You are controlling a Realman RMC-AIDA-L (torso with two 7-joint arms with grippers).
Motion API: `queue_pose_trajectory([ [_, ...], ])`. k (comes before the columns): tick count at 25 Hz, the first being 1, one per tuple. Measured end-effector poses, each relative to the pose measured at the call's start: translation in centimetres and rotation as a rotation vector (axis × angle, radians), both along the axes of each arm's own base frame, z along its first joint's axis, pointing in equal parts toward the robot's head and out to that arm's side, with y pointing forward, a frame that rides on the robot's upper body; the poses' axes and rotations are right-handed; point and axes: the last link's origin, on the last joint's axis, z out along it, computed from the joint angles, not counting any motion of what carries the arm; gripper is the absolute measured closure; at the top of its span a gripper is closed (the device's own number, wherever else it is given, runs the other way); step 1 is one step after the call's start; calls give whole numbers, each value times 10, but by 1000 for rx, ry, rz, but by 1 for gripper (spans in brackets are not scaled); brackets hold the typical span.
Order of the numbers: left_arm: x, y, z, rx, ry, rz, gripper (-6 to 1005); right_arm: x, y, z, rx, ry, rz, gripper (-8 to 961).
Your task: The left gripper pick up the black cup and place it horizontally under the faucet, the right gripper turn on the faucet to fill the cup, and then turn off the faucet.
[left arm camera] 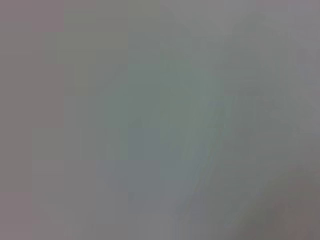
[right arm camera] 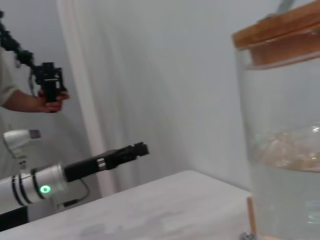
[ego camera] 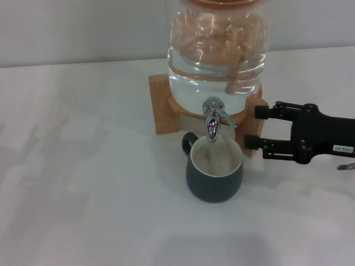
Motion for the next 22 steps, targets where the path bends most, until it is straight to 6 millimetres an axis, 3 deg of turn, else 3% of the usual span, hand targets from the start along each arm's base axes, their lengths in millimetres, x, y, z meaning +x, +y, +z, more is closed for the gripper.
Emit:
queue_pose_trajectory([
  [17,-4,5,11,54,21,22,167,-6,-33,3,154,-102,-89,190],
  [22,-3,6,12,53,23,20,167,-20,-40,-11,168,-124,-86,190],
])
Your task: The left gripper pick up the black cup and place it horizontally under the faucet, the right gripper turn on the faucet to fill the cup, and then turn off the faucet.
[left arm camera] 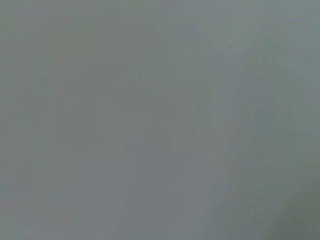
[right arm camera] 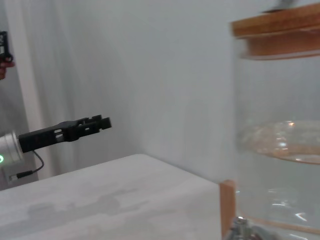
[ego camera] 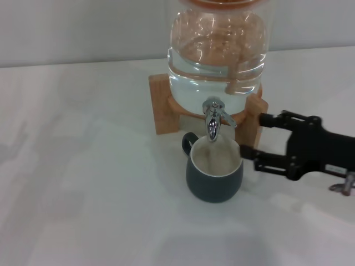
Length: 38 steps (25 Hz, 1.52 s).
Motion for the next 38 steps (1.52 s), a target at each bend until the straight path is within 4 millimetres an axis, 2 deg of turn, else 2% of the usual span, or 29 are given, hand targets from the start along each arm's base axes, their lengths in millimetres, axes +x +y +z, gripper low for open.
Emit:
queue_pose_trajectory([
  [6,-1,-1,0,-2,3,2,167,-20,2,-13,-1,19,1,190],
  [11,-3,-4,0,-2,3,6,167,-26,8,-19,31,8,-20,190],
  [38,-7,-8,-2,-2,-5,25,167,-5,29,-2,139,29,-135,190],
])
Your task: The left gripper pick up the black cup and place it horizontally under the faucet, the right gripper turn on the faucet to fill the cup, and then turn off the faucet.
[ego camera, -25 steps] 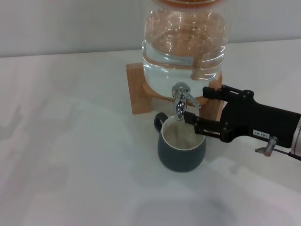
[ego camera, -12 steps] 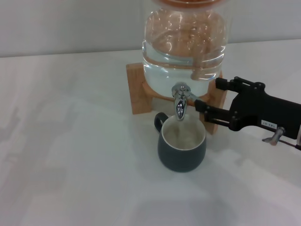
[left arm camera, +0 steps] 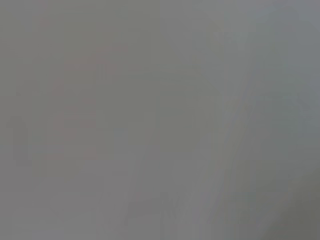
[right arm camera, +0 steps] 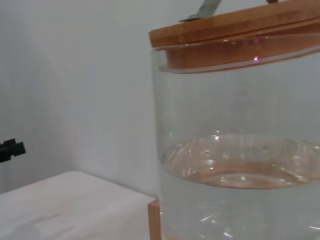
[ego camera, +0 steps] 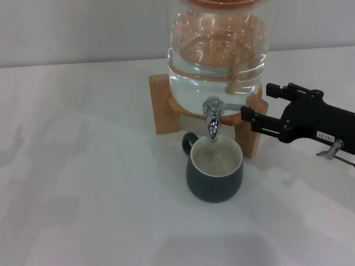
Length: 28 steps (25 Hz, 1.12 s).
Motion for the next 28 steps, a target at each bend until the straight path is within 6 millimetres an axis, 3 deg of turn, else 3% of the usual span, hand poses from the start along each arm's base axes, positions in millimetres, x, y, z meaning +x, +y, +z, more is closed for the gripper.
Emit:
queue_pose_trajectory([
  [11,-2,-2,0,-1,0,7,167,0,4,3,1,11,7,190],
  [16,-4,-2,3,12,-3,20,167,4,-6,18,-25,47,44,189],
  [20,-8,-2,9,42,-2,35,167,23,-21,43,0,62,44,189],
  [28,-10,1,23,89,-3,40,167,91,-64,90,162,178,69,189],
])
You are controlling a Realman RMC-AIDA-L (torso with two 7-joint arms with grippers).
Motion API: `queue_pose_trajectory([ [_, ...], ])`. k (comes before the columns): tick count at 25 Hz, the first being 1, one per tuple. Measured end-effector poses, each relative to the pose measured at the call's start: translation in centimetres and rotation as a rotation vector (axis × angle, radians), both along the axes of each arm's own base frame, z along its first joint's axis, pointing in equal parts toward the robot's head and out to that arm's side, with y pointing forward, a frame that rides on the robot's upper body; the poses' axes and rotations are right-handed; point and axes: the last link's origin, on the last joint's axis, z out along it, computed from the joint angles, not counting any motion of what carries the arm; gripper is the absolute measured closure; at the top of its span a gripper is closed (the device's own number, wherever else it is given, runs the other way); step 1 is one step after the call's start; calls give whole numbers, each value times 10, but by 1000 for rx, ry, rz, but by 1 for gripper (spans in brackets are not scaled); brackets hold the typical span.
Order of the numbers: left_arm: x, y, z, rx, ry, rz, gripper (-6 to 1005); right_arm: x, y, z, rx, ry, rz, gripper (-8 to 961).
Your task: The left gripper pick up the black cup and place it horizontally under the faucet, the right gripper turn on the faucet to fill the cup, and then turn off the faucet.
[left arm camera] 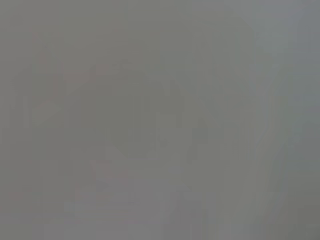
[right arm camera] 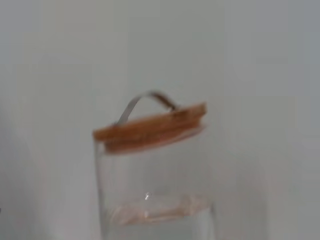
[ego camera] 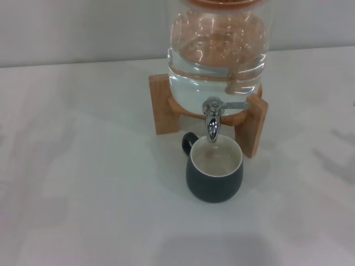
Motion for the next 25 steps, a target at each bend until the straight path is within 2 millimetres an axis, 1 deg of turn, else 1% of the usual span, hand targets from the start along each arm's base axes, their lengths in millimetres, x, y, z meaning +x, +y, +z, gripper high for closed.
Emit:
queue_pose_trajectory([
  [1,0,1,2,6,-1,1,167,6,-5,2,20,16,5,189],
  [2,-2,1,7,23,-7,6,167,20,-13,3,63,45,-5,189],
  [3,-2,1,7,23,-7,6,167,26,-16,2,80,59,-11,189],
  [4,-3,1,10,33,-11,10,167,26,-16,2,80,59,-11,189],
  [7,-6,1,17,59,-27,19,167,44,-25,-10,140,102,-38,189],
  [10,-7,1,22,69,-36,20,167,54,-34,-21,209,120,-51,189],
  [14,-12,-3,30,93,-49,31,167,60,-41,-28,257,126,-82,189],
  [17,-15,-6,32,94,-48,37,167,62,-42,-31,266,133,-92,189],
  [22,-19,-9,36,89,-61,42,167,62,-42,-32,280,131,-94,189],
  [25,-19,-10,35,82,-58,40,167,62,-38,-35,276,143,-96,189],
])
